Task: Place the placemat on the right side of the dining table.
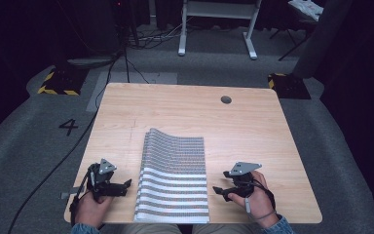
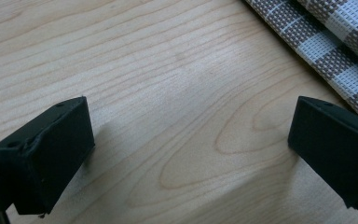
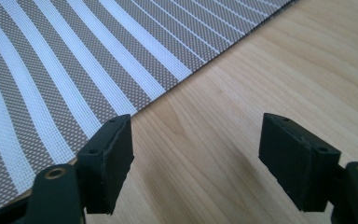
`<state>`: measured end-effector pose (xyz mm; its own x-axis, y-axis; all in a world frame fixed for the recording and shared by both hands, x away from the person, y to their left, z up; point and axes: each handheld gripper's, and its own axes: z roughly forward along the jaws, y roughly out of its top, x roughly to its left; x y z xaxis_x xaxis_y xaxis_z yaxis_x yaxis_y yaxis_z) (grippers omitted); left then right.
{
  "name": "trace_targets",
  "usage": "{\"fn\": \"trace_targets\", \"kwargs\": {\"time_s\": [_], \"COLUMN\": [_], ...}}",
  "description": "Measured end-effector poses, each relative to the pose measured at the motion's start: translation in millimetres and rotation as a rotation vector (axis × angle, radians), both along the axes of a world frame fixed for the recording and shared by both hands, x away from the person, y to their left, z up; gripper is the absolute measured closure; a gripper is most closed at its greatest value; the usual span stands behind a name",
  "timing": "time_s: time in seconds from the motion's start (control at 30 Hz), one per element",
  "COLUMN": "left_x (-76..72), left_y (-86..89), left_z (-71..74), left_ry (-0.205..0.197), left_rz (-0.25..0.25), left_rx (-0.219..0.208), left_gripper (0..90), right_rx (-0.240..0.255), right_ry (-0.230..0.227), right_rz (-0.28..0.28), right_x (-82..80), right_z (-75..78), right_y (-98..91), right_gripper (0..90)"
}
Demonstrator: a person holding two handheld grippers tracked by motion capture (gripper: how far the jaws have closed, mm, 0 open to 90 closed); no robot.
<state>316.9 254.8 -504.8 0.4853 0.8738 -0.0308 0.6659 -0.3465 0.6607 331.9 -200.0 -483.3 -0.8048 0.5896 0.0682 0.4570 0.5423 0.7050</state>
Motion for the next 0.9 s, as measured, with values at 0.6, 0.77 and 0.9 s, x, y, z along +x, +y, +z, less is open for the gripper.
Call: {"fn": "trace_targets", "kwargs": {"time_s": [0.6, 0.77, 0.9], "left_x": [0.8, -1.0, -1.5], "left_y": [0.8, 1.4, 1.3], "left_z": [0.1, 0.5, 0.5], "left_ry": [-0.002, 0.003, -0.003], "left_rz": [-0.002, 0.0, 0.006], "left_rx": [-0.001, 0.001, 0.001], "left_gripper": [1.2, 2.6, 2.7], "right_rx": [-0.018, -0.033, -0.022], "right_ry": [0.012, -0.017, -0.017], "right_rz": [0.104, 0.134, 0.16], "right_x": [7.5, 14.9, 22.5], "right_z": [45.3, 54.1, 57.7], "right_y": [33.5, 53.2, 71.3], "right_gripper": [33.6, 25.5, 19.5]}}
